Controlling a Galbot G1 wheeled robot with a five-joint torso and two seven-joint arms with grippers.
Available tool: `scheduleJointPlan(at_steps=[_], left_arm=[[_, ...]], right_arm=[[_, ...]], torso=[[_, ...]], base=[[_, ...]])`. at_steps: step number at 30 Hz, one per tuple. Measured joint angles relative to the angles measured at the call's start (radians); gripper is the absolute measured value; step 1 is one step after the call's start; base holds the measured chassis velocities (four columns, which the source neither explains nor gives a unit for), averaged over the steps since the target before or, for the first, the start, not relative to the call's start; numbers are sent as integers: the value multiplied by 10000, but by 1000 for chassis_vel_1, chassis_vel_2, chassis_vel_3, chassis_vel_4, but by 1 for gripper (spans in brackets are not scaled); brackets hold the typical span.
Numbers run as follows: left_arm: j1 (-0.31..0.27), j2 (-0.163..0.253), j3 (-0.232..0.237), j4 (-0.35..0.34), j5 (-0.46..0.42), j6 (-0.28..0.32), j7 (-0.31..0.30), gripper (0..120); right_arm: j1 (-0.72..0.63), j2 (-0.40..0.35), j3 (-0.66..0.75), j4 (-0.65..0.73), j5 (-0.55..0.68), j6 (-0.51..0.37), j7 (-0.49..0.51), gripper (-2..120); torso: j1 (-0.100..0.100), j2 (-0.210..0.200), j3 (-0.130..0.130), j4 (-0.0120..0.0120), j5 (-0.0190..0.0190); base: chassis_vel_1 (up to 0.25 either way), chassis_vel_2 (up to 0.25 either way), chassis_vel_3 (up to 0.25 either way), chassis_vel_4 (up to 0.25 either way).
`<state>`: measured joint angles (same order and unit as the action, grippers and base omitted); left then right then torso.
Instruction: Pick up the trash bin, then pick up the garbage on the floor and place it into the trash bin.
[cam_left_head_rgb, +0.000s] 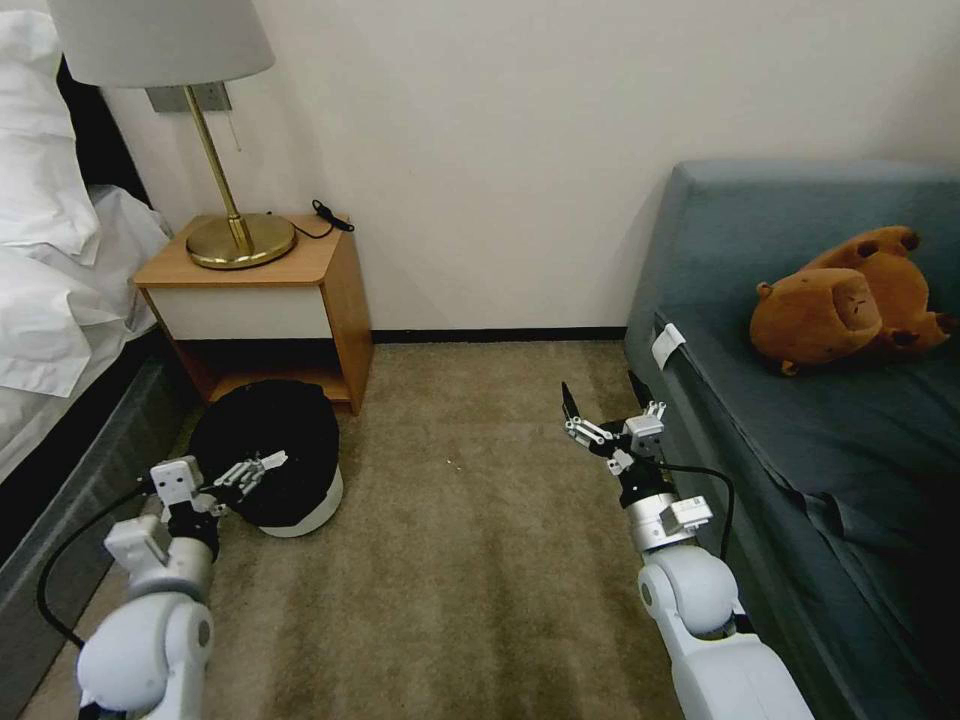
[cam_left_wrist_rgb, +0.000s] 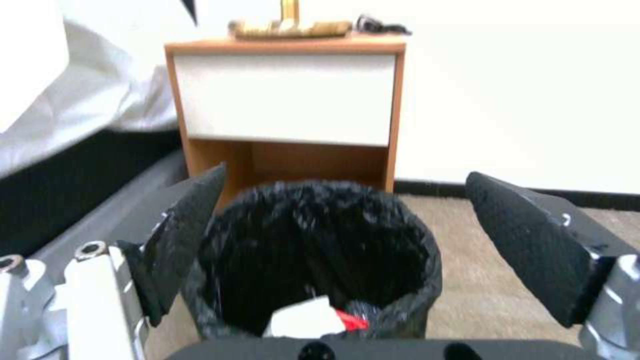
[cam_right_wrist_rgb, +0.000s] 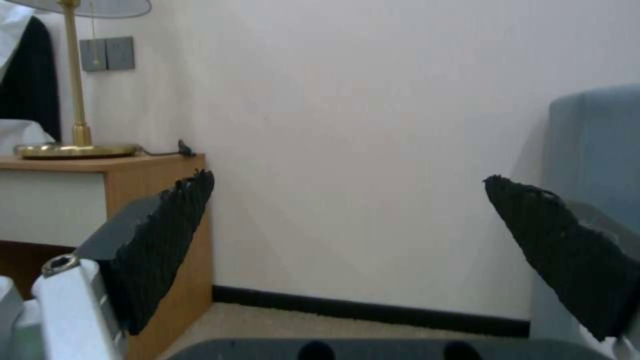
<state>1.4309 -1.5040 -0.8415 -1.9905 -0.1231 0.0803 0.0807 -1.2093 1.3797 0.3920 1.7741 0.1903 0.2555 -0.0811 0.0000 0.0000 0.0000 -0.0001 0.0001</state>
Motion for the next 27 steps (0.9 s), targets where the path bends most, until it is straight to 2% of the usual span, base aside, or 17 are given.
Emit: scheduleJointPlan(at_steps=[1,3,5,6,7,9,14,18,27], left_arm=[[0,0,0,0,0,0,0,94],[100,-151,70,409,132,-1128,278,90],[103,-160,75,441,136,-1207,292,90],[118,-232,159,804,134,-1977,461,90],[118,-232,159,804,134,-1977,461,90],[90,-286,261,1210,102,-2629,587,90],[25,-298,435,1743,206,-3005,637,90],[-73,-295,533,2011,223,-3085,678,90],[-511,-305,639,2447,16,-3274,1268,90]], right_arm=[[0,0,0,0,0,0,0,100],[-48,78,-82,-163,41,0,2,100],[-53,86,-87,-178,41,0,-1,100],[-70,210,-89,-384,23,-10,-46,100],[-70,210,-89,-384,23,-10,-46,100],[0,344,-110,-761,-35,60,183,100],[167,434,-221,-1502,-229,633,734,100],[205,451,-215,-1781,-232,860,742,100],[99,459,-91,-1902,-206,1021,478,100]], torso=[[0,0,0,0,0],[0,0,0,2,-1],[0,0,0,1,-1],[0,0,0,1,-2],[0,0,0,1,-2],[0,0,0,1,1],[0,0,1,2,-1],[0,0,1,2,-1],[-1,0,0,1,-1]], base=[[0,0,0,0],[0,0,0,0],[0,0,0,0],[0,0,0,0],[0,0,0,0],[0,0,0,0],[0,0,0,0],[0,0,0,0],[0,0,0,0]])
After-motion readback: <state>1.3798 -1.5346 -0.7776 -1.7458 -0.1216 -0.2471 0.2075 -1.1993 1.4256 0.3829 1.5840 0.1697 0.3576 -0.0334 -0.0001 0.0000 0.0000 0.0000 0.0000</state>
